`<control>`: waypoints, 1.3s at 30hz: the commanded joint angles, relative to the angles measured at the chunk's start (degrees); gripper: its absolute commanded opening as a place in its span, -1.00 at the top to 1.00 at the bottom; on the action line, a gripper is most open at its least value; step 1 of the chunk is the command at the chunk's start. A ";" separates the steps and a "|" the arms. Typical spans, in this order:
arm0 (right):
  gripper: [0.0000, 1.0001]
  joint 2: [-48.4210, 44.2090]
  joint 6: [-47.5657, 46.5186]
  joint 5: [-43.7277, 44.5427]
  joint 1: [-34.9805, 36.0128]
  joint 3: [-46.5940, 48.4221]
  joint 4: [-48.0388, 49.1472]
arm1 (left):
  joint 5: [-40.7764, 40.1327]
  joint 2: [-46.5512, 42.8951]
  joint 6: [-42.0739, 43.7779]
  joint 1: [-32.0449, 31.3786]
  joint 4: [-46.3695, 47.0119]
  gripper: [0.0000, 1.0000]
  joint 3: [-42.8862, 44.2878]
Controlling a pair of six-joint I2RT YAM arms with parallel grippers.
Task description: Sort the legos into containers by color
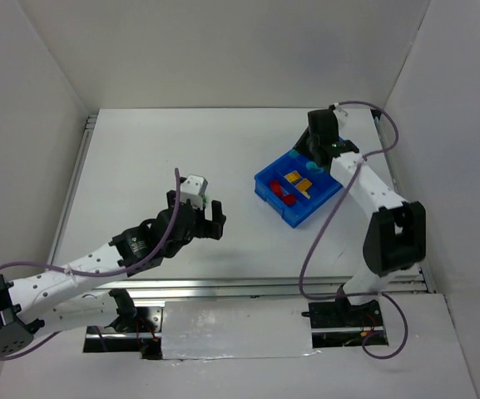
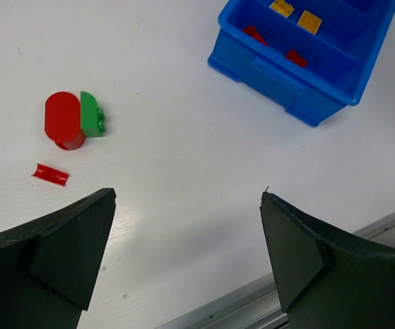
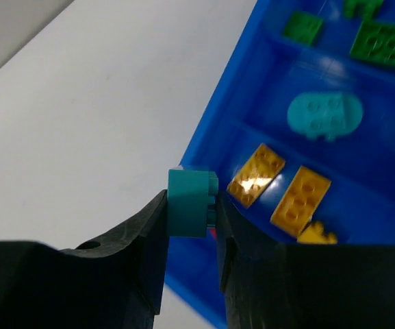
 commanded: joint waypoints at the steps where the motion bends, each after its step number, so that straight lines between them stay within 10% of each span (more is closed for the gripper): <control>1: 1.00 8.23 -2.92 7.98 -2.41 9.96 -5.30 | -2.49 -2.60 -0.98 0.18 -3.51 -0.99 0.54; 10: 0.83 22.22 -5.21 6.93 -7.51 22.29 -9.19 | -7.15 -5.43 -2.65 1.41 -9.04 -0.99 0.97; 12: 0.52 22.57 -5.38 5.80 -7.78 21.94 -8.58 | -8.38 -3.76 -4.40 2.29 -10.54 -0.99 2.55; 13: -0.15 22.57 -5.64 5.09 -7.86 21.76 -8.40 | -8.73 -2.62 -5.02 3.33 -11.85 -0.99 3.08; 14: -0.41 22.14 -5.47 5.00 -7.78 21.41 -8.57 | -9.00 -2.00 -6.07 3.95 -12.47 -0.99 4.30; 17: -0.61 21.26 -5.56 4.12 -7.78 20.80 -8.40 | -7.60 0.63 -6.26 7.82 -13.18 -0.99 6.07; 25: -0.68 9.14 -5.47 -1.58 -7.34 15.36 -7.35 | 7.15 15.27 -4.15 22.22 -5.36 -0.99 8.18; 39: -0.99 -23.21 -5.91 -21.02 -0.31 -15.50 1.45 | 10.51 45.72 2.00 26.72 -2.73 -0.90 23.21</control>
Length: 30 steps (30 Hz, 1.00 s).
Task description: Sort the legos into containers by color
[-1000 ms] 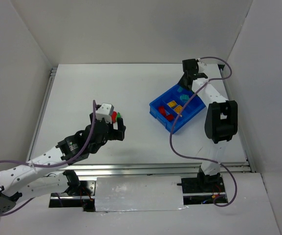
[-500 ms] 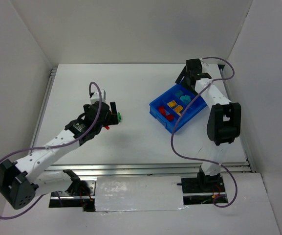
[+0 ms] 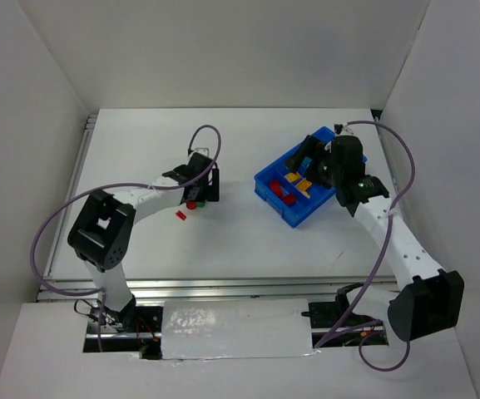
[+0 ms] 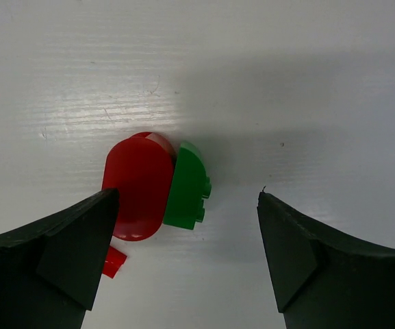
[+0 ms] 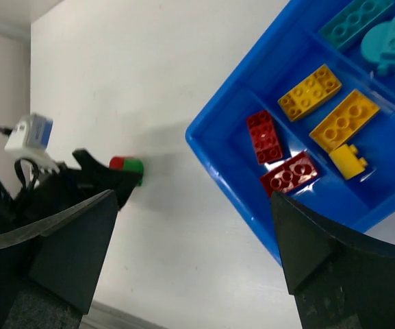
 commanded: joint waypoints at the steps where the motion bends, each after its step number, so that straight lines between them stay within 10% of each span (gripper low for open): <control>1: -0.99 -2.15 -1.32 -4.19 1.70 -2.32 1.93 | -0.15 0.88 1.55 1.04 1.19 -0.91 1.93; 22: -0.99 -2.15 -1.15 -9.37 3.64 -7.69 5.27 | 0.89 5.36 3.39 2.53 1.89 -0.74 1.57; 25: -0.99 -2.42 -1.23 -9.72 3.73 -7.86 5.44 | 2.74 5.89 3.48 2.45 3.12 -0.25 0.87; 27: -0.99 -2.51 -0.97 -11.12 3.73 -8.47 6.14 | 4.14 4.67 3.83 2.54 4.35 0.84 -0.36; 30: -0.99 -2.68 0.34 -13.67 3.46 -9.09 7.28 | 11.86 0.54 6.89 2.27 9.08 1.00 -4.04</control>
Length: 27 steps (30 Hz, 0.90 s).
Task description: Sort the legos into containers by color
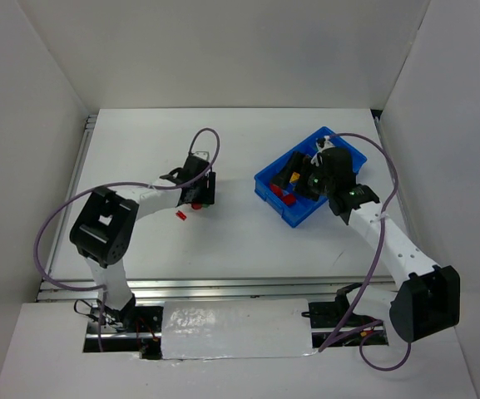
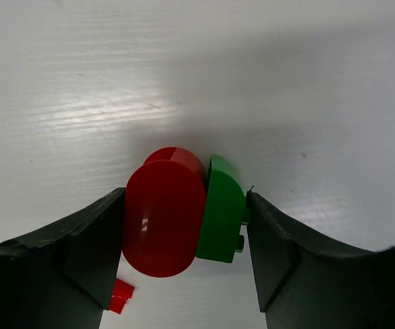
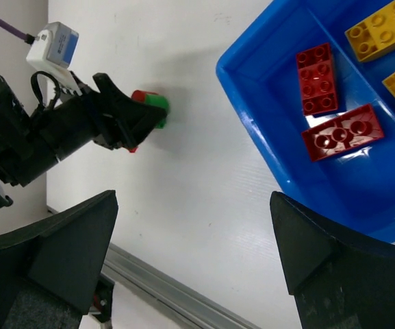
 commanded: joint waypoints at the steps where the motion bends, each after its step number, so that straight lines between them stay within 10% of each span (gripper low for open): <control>1: -0.99 -2.11 1.26 -3.62 -0.05 -1.09 4.14 | 11.04 -5.19 3.71 -0.13 9.84 1.00 -4.81; 11: -0.96 -1.94 13.22 -7.06 5.28 -6.19 10.56 | 25.48 -26.81 11.63 -10.93 35.45 1.00 -24.59; 27: -0.56 1.13 14.19 -6.71 16.47 -10.58 13.63 | 29.79 -31.66 15.15 -16.65 36.79 1.00 -23.11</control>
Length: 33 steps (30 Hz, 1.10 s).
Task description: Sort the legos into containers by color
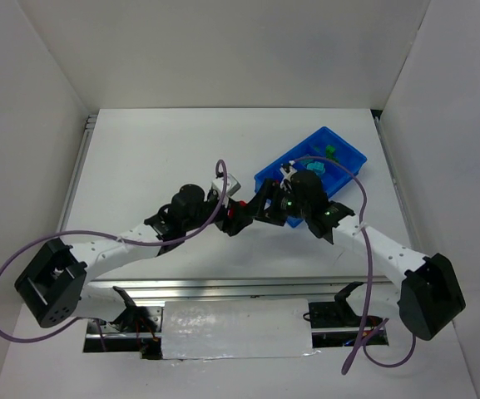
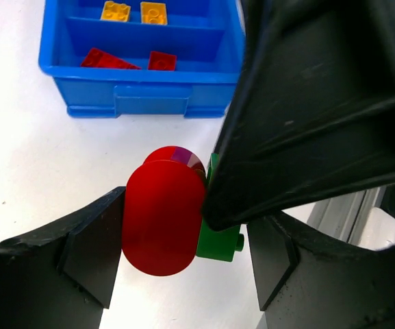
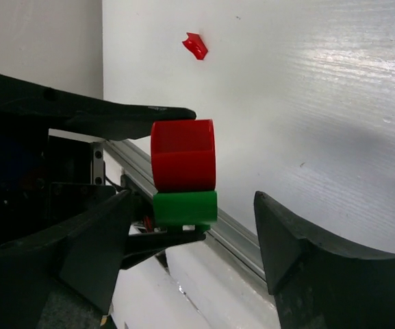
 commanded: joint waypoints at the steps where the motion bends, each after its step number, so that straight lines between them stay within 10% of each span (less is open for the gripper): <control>1: -0.50 1.03 0.11 -0.98 0.71 -1.23 3.57 | 2.51 -2.50 1.95 -1.03 5.23 1.00 1.35; 5: 0.07 2.43 1.43 -5.09 0.53 -2.81 8.04 | 2.78 -3.38 1.59 -1.56 5.93 0.92 0.82; 7: 0.90 2.44 3.18 -6.60 0.62 -3.43 11.12 | 1.73 -3.56 1.59 -1.64 5.76 0.84 0.82; 14: 1.00 0.77 2.50 -14.25 0.09 -7.12 22.30 | -1.26 -3.91 -0.16 -1.73 1.55 -0.99 3.36; 22: 1.00 -1.69 -8.05 -29.76 -14.49 -13.17 35.55 | -0.75 -7.51 -6.92 -1.64 -25.07 -0.99 18.65; 33: 1.00 -8.18 0.11 -48.97 -15.90 -19.95 68.09 | 9.61 -13.06 -10.10 -1.64 -36.69 -0.99 21.66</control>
